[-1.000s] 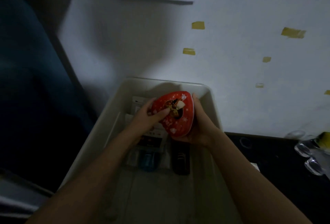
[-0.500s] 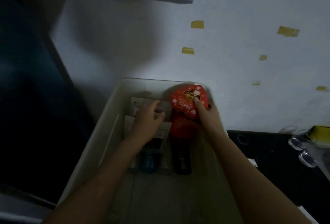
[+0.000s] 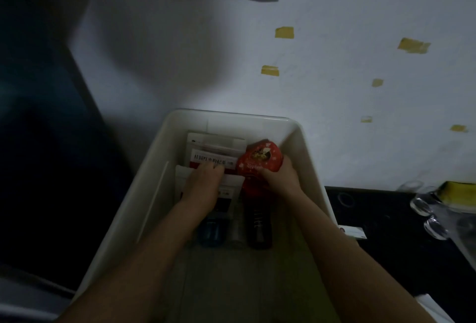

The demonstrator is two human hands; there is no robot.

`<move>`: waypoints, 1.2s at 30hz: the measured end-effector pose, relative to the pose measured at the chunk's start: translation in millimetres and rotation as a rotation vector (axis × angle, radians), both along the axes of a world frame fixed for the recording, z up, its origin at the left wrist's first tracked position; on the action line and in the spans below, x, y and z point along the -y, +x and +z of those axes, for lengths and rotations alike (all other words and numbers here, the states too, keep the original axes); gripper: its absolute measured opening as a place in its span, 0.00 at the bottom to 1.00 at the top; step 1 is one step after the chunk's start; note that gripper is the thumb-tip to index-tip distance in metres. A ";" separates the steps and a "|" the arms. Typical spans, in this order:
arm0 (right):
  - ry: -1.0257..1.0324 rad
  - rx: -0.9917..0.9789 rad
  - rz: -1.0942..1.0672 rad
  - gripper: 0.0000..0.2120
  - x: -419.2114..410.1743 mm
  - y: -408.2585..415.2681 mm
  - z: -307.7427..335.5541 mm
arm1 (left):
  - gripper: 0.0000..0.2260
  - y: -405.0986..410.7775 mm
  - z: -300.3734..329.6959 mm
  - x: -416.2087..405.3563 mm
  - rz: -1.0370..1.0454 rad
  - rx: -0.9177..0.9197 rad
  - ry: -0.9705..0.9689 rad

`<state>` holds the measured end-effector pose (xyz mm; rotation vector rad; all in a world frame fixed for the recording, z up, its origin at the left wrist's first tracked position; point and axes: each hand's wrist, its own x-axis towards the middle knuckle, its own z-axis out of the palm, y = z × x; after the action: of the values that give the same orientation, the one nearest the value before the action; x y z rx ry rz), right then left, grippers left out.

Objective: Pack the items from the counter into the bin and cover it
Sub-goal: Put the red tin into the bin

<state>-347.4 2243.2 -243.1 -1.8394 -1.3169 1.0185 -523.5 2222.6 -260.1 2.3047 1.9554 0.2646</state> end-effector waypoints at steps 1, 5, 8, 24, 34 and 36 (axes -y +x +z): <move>-0.017 0.040 0.037 0.36 1.1 -1.3 -0.9 | 0.13 -0.4 -1.2 0.3 -0.004 0.013 0.015; -0.072 0.135 0.140 0.41 5.4 -5.7 -4.8 | 0.13 -1.3 -5.4 -1.9 -0.042 0.064 0.042; -0.050 0.197 0.175 0.41 4.1 -6.4 -8.7 | 0.11 -2.4 -7.2 -3.3 -0.032 0.115 0.052; 0.208 0.415 0.207 0.30 2.8 -10.9 0.8 | 0.14 -1.3 11.6 -2.0 -0.011 0.069 0.140; 0.402 0.435 0.166 0.17 -0.9 -11.2 10.2 | 0.14 8.7 30.0 -0.8 -0.043 0.239 0.182; 0.442 0.374 0.154 0.16 0.2 -9.1 21.1 | 0.13 14.2 37.3 1.2 -0.050 0.327 0.198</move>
<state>-356.5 2243.0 -222.1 -1.6461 -1.7626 0.4089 -509.3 2221.4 -222.8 2.2417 1.7755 0.8080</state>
